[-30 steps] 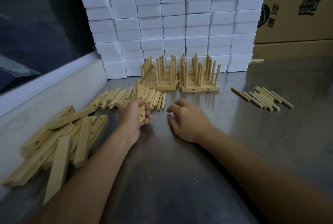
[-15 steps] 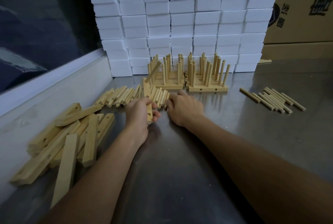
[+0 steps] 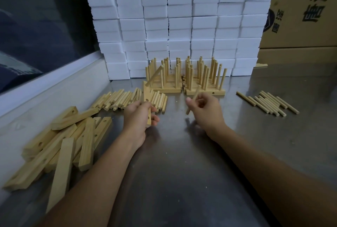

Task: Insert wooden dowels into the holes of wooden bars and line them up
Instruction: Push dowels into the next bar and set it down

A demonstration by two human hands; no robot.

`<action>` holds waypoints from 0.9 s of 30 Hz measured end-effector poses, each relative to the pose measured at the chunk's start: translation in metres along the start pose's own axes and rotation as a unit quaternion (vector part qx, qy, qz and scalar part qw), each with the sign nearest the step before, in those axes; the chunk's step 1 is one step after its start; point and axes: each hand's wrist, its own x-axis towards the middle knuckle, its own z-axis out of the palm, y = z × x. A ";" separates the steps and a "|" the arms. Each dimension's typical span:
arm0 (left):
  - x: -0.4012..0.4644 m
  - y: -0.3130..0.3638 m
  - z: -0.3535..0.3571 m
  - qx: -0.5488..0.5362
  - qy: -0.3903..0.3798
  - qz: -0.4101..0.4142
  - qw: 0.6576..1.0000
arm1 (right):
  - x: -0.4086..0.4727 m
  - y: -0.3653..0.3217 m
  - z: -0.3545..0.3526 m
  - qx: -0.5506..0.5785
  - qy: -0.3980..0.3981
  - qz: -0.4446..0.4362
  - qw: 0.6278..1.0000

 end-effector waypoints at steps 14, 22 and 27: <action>-0.011 -0.002 0.005 0.085 -0.058 0.055 0.993 | -0.012 -0.002 -0.003 -0.001 -0.031 -0.036 0.999; -0.024 -0.002 0.014 0.114 -0.180 0.061 0.975 | -0.027 -0.009 0.000 -0.149 -0.019 -0.283 0.947; -0.029 -0.002 0.016 0.094 -0.191 0.057 0.975 | -0.028 -0.011 0.001 -0.140 -0.016 -0.279 0.950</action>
